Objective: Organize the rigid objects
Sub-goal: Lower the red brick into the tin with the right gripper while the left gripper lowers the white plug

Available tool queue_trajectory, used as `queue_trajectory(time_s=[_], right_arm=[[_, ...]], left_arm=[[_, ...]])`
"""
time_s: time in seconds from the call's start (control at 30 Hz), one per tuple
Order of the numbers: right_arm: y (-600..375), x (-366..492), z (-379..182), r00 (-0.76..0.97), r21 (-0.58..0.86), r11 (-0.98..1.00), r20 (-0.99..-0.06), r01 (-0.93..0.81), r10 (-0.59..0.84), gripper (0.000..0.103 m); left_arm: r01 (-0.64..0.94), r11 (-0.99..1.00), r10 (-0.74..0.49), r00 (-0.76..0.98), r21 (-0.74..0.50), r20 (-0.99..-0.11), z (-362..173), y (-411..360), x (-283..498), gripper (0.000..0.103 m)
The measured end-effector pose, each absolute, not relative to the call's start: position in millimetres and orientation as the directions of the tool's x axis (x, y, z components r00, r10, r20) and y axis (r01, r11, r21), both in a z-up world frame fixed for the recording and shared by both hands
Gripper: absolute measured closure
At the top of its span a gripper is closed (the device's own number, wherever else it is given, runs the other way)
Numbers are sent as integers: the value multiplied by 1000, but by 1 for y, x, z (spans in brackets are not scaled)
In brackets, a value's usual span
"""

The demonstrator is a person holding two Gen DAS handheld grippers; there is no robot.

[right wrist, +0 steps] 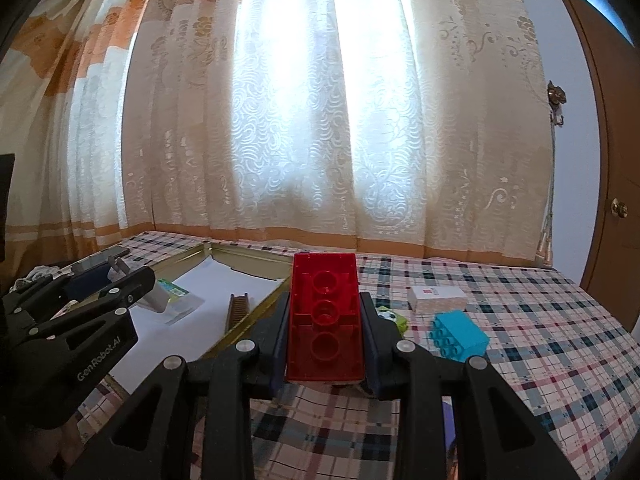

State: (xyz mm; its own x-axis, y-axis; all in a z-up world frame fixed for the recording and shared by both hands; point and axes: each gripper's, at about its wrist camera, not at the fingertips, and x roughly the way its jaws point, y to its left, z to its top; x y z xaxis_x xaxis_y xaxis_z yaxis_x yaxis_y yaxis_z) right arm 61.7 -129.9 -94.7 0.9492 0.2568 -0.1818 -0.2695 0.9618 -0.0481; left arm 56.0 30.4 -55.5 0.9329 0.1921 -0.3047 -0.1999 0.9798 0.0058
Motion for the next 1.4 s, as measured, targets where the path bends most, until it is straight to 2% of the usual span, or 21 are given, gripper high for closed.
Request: queue_trajectory(time_s=[1.0,1.17,1.4], right_arm=[[-76,74,-95,908,-108,918,-231,-381,350,69],[-68,84,-95,891,-100,907,-261,-408,372,69],[-57,108,-97,825,-8,882,-357,-471,438,69]], left_arm=[[-278,960,261,889,9,-376,-61,83,66,66],[-279,960,262,872,20,-413,-63,93,75,66],[-230,973,212,843,25,-493,-71,101,92,66]])
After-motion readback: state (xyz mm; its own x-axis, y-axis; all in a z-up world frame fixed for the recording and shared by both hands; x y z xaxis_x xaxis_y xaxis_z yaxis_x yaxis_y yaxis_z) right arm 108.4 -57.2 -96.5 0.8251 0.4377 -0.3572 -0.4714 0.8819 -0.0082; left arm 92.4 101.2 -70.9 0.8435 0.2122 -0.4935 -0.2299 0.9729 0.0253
